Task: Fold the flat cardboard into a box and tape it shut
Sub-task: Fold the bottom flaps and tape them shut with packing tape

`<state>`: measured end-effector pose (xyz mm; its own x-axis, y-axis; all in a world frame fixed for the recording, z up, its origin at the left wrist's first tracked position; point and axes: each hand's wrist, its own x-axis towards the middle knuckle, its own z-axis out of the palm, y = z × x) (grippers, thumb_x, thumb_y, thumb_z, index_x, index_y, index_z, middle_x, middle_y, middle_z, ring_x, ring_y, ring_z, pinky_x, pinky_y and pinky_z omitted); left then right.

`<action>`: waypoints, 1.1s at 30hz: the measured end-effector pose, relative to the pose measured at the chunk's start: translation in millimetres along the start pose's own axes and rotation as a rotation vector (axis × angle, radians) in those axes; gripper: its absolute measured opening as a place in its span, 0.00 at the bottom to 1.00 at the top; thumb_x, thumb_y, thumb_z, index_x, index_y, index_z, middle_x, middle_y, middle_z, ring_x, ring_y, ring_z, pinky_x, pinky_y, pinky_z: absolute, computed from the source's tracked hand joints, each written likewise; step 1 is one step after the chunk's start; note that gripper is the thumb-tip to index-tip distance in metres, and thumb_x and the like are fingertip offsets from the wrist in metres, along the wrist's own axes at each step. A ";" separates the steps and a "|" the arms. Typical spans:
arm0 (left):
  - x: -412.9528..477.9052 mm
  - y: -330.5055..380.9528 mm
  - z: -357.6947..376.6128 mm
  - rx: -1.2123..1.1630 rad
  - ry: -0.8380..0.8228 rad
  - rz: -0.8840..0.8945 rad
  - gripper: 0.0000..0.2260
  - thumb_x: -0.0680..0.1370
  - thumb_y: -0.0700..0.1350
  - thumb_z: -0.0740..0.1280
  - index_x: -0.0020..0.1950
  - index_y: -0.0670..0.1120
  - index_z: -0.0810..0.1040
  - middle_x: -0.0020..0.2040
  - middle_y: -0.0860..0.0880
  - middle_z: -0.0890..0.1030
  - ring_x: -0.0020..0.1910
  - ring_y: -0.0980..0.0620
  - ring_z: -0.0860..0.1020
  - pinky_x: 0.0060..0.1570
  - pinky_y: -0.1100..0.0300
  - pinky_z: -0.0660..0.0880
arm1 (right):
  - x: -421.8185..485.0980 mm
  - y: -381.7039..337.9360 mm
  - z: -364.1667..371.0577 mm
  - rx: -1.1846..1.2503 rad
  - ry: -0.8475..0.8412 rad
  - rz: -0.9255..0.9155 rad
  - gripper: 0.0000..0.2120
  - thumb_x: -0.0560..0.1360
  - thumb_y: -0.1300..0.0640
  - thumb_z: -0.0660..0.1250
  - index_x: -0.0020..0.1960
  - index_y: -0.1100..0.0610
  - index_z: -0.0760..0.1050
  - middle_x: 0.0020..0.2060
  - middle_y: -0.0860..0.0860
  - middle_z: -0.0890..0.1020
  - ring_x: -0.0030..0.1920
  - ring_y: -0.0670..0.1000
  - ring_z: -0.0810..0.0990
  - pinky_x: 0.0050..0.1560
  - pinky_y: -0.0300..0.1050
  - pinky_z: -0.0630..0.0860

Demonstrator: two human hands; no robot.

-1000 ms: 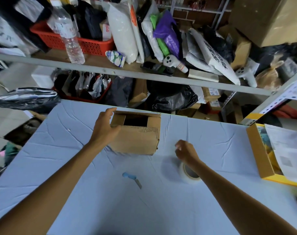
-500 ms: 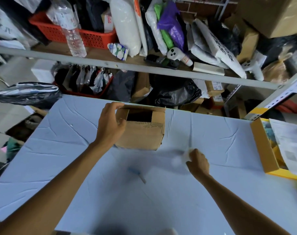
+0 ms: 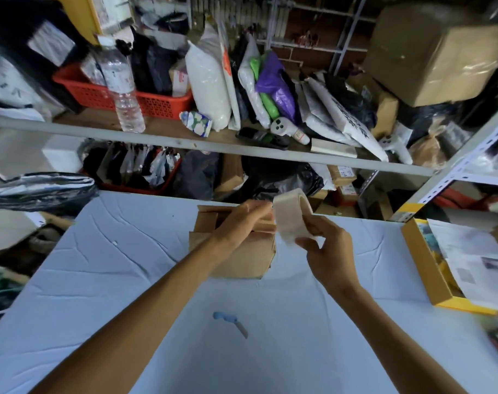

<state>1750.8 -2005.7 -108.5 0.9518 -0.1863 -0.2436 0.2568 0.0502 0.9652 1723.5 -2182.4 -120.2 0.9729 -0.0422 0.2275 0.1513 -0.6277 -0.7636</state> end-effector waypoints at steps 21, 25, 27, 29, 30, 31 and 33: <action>-14.9 2.8 -39.0 0.519 0.220 0.248 0.08 0.70 0.48 0.75 0.43 0.45 0.82 0.36 0.49 0.83 0.33 0.55 0.80 0.40 0.58 0.78 | 10.3 -44.8 36.1 -0.160 -0.176 -0.156 0.11 0.74 0.52 0.71 0.45 0.60 0.75 0.33 0.52 0.76 0.33 0.54 0.72 0.33 0.48 0.68; -10.1 11.7 -39.6 0.456 0.211 0.243 0.07 0.71 0.48 0.74 0.42 0.45 0.82 0.35 0.48 0.83 0.35 0.52 0.82 0.40 0.57 0.80 | 15.0 -44.6 32.7 0.101 -0.217 -0.020 0.12 0.75 0.56 0.70 0.56 0.61 0.78 0.38 0.52 0.81 0.37 0.50 0.77 0.37 0.41 0.71; -5.9 18.0 -39.2 0.471 0.204 0.258 0.06 0.71 0.47 0.74 0.40 0.46 0.82 0.36 0.47 0.82 0.36 0.51 0.81 0.38 0.59 0.80 | 15.7 -41.5 31.2 0.334 -0.253 0.059 0.11 0.75 0.58 0.69 0.55 0.61 0.79 0.36 0.53 0.81 0.36 0.48 0.77 0.38 0.40 0.71; -2.2 26.5 -40.0 0.487 0.195 0.246 0.06 0.71 0.47 0.74 0.38 0.47 0.81 0.33 0.48 0.82 0.33 0.55 0.80 0.36 0.62 0.78 | 14.5 -35.8 30.1 0.583 -0.321 0.133 0.12 0.73 0.58 0.71 0.55 0.61 0.80 0.42 0.57 0.84 0.42 0.51 0.82 0.43 0.41 0.76; -0.3 30.3 -41.6 0.478 0.185 0.223 0.06 0.71 0.47 0.74 0.37 0.47 0.81 0.31 0.49 0.82 0.32 0.55 0.80 0.38 0.61 0.78 | 13.3 -32.1 30.5 0.659 -0.371 0.155 0.15 0.70 0.58 0.73 0.56 0.61 0.80 0.45 0.57 0.85 0.45 0.52 0.83 0.45 0.41 0.77; 1.5 34.0 -43.8 0.458 0.173 0.194 0.06 0.71 0.47 0.74 0.36 0.47 0.81 0.30 0.49 0.82 0.31 0.56 0.80 0.40 0.59 0.79 | 11.5 -29.1 31.9 0.687 -0.425 0.163 0.18 0.67 0.58 0.75 0.56 0.61 0.79 0.46 0.57 0.85 0.46 0.53 0.83 0.45 0.41 0.78; 2.0 38.7 -47.7 0.410 0.148 0.135 0.07 0.72 0.46 0.74 0.36 0.46 0.81 0.28 0.50 0.81 0.29 0.57 0.80 0.38 0.61 0.77 | 7.7 -25.0 36.8 0.662 -0.518 0.146 0.21 0.65 0.59 0.76 0.56 0.61 0.79 0.45 0.54 0.85 0.46 0.52 0.83 0.44 0.40 0.77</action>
<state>1770.6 -1957.4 -76.2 0.9936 -0.0612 -0.0952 0.0695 -0.3334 0.9402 1733.7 -2138.4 -121.6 0.9234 0.3750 -0.0823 -0.0674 -0.0528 -0.9963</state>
